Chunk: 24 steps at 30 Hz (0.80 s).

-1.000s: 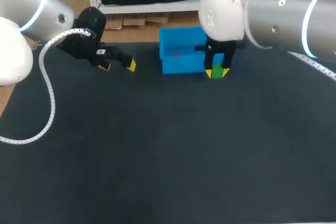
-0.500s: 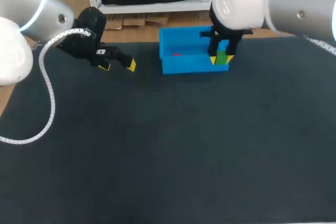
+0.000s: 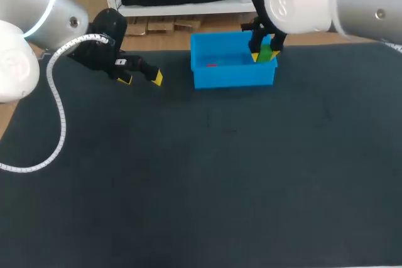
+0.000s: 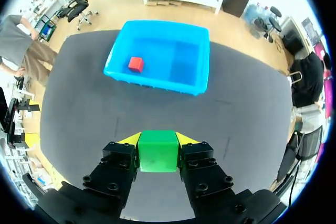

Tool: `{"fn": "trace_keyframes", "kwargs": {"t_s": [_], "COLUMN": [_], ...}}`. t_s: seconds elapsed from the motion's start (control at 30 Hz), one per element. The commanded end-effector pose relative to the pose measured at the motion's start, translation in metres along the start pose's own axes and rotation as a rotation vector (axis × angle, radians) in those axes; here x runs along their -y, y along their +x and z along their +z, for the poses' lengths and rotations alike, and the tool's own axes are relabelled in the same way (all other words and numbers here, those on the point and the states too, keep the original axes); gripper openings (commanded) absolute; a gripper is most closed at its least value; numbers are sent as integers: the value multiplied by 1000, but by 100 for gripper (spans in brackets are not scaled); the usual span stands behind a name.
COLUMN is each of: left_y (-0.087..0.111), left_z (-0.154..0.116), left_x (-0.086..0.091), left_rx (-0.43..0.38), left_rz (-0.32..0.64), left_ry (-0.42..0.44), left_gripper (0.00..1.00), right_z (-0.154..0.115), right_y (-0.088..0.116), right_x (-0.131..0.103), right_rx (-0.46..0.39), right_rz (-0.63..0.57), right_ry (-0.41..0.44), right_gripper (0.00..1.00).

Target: Use the left arm to pick the red cube and place it into the blue plastic box first, then use the right arm to grasp the green cube and put it into the same blue plastic box after the first action is fully finished.

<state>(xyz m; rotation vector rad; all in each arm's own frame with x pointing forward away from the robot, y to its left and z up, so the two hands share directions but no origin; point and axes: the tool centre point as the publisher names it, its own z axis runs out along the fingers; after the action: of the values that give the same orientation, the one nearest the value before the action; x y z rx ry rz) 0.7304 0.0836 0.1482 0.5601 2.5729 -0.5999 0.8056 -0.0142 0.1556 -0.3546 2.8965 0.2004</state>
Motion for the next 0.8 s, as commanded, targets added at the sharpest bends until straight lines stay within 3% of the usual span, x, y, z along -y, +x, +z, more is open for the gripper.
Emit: {"fn": "trace_keyframes", "kwargs": {"t_s": [0.03,0.8], "left_y": [0,0], "left_z": [0,0], "left_x": [0,0], "left_rx": [1,1], "left_rz": [0,0], "left_ry": [1,1], "left_gripper": [100,100], "right_z": [-7,-25], "right_y": [-2,-66], "right_x": [2,14], "right_rx": [42,106], "right_rz": [-6,-49], "right_ry": [1,24], "right_gripper": [0,0]}}
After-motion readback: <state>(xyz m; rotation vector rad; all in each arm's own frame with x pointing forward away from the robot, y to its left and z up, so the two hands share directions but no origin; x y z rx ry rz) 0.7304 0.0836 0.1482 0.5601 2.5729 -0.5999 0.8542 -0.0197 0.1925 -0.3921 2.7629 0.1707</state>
